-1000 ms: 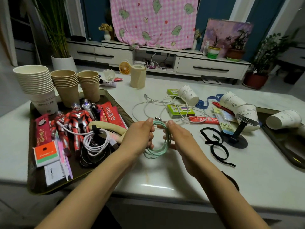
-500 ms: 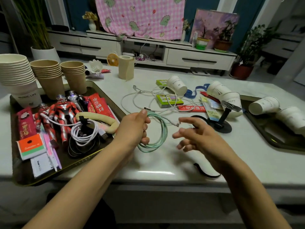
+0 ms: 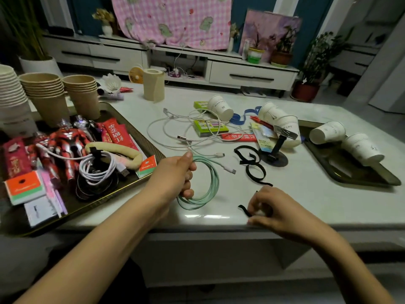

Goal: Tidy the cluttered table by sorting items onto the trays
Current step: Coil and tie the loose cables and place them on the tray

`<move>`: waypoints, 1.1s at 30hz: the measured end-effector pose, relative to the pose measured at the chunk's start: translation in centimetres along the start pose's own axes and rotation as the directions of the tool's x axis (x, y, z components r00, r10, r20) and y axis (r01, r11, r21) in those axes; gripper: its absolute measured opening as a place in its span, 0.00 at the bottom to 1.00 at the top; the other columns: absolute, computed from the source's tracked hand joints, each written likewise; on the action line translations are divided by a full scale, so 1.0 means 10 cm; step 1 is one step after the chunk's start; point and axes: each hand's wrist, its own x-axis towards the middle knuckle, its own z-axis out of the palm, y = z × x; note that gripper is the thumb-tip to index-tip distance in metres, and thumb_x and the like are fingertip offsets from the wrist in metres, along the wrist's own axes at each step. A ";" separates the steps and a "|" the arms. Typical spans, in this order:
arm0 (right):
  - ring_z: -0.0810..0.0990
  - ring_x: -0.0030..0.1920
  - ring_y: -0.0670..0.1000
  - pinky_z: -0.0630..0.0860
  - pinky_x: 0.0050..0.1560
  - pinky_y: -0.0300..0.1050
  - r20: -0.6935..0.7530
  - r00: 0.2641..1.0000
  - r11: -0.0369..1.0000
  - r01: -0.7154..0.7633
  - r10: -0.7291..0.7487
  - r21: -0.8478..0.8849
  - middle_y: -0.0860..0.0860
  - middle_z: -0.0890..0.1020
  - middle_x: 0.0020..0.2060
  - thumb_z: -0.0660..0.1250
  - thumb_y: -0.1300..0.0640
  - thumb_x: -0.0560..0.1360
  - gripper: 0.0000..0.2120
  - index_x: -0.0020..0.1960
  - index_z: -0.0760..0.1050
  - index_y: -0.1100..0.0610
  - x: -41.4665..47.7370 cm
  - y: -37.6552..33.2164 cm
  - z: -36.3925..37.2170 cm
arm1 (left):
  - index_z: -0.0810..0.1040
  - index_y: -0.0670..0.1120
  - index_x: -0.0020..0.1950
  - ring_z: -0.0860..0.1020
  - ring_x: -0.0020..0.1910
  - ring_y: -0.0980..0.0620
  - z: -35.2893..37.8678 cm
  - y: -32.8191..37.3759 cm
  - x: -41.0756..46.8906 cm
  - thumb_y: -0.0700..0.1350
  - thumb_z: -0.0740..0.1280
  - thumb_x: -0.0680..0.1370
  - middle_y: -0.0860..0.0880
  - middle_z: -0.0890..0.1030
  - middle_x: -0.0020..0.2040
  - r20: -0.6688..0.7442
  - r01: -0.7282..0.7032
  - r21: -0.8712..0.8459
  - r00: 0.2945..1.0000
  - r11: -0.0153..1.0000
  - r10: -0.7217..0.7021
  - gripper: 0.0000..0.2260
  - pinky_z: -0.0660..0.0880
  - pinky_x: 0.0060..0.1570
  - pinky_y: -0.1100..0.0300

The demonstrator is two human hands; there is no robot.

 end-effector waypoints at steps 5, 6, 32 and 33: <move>0.75 0.35 0.40 0.70 0.38 0.31 -0.236 0.972 0.922 0.068 0.025 0.380 0.46 0.79 0.34 0.72 0.56 0.70 0.06 0.37 0.77 0.49 0.02 -0.26 -0.10 | 0.69 0.43 0.36 0.58 0.18 0.59 -0.01 -0.02 -0.05 0.47 0.54 0.82 0.55 0.61 0.20 0.027 0.003 0.061 1.000 0.998 -0.005 0.16 0.59 0.20 0.67; 0.75 0.32 0.40 0.71 0.35 0.32 -0.283 0.957 0.804 0.121 0.060 0.582 0.47 0.80 0.32 0.73 0.56 0.68 0.04 0.37 0.78 0.51 0.01 -0.36 -0.15 | 0.68 0.43 0.36 0.57 0.17 0.59 -0.01 -0.02 -0.05 0.47 0.54 0.82 0.56 0.61 0.19 0.025 0.006 0.070 1.000 0.998 -0.007 0.16 0.58 0.19 0.67; 0.72 0.42 0.38 0.68 0.43 0.29 -0.533 0.833 0.840 0.179 0.147 0.511 0.42 0.76 0.42 0.74 0.54 0.66 0.11 0.45 0.75 0.46 0.21 -1.09 0.21 | 0.60 0.46 0.24 0.63 0.22 0.55 -0.15 0.01 -0.04 0.44 0.58 0.80 0.53 0.64 0.17 0.072 -0.351 0.648 0.912 0.676 0.404 0.23 0.58 0.25 0.63; 0.69 0.45 0.39 0.67 0.45 0.30 -0.561 0.823 0.894 0.179 0.092 0.410 0.40 0.72 0.45 0.75 0.52 0.64 0.16 0.48 0.72 0.46 0.22 -1.07 0.20 | 0.60 0.46 0.24 0.63 0.22 0.55 -0.15 0.02 -0.05 0.44 0.59 0.79 0.53 0.64 0.17 0.075 -0.354 0.646 0.911 0.676 0.406 0.23 0.58 0.24 0.63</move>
